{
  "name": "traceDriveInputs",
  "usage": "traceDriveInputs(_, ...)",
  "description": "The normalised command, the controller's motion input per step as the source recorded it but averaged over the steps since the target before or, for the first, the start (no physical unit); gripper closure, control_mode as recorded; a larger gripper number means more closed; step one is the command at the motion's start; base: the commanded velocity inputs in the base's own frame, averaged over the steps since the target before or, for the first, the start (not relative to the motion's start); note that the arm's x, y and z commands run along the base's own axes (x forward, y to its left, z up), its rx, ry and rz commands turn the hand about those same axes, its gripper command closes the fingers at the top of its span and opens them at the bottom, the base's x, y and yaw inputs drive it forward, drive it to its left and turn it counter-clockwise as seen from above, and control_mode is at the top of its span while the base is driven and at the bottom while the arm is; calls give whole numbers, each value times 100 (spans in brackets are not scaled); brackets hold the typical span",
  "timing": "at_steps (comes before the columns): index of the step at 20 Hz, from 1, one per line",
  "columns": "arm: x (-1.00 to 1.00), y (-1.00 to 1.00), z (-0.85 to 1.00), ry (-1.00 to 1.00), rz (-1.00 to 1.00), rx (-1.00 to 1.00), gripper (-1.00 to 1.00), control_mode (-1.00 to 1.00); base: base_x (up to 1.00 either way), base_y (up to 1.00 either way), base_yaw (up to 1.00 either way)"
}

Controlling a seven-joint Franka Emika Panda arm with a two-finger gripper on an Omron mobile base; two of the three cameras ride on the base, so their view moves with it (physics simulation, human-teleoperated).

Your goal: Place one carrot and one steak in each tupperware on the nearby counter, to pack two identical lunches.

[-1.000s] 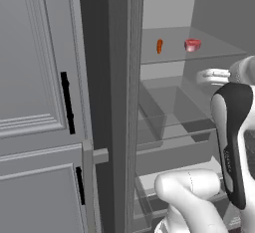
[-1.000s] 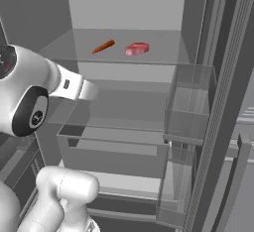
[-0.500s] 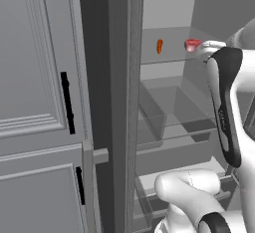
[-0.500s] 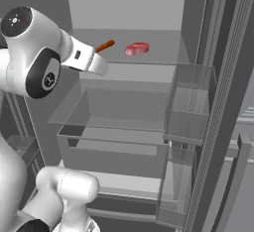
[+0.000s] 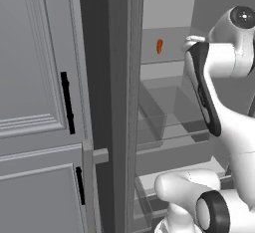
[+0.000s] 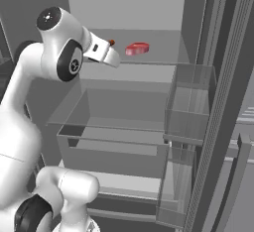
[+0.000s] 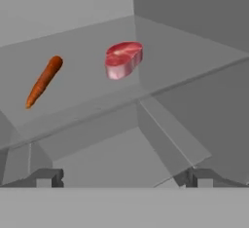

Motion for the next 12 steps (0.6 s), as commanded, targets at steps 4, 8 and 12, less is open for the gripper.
traceDriveInputs(4, 88, -31, -10, 0, -8, 1, -100, -100, 0, 0, 0)
traceDriveInputs(8, 72, -20, -3, 0, -3, 3, -100, -100, 0, 0, 0)
traceDriveInputs(12, 69, -14, 0, 0, 0, 2, -100, -100, 0, 0, 0)
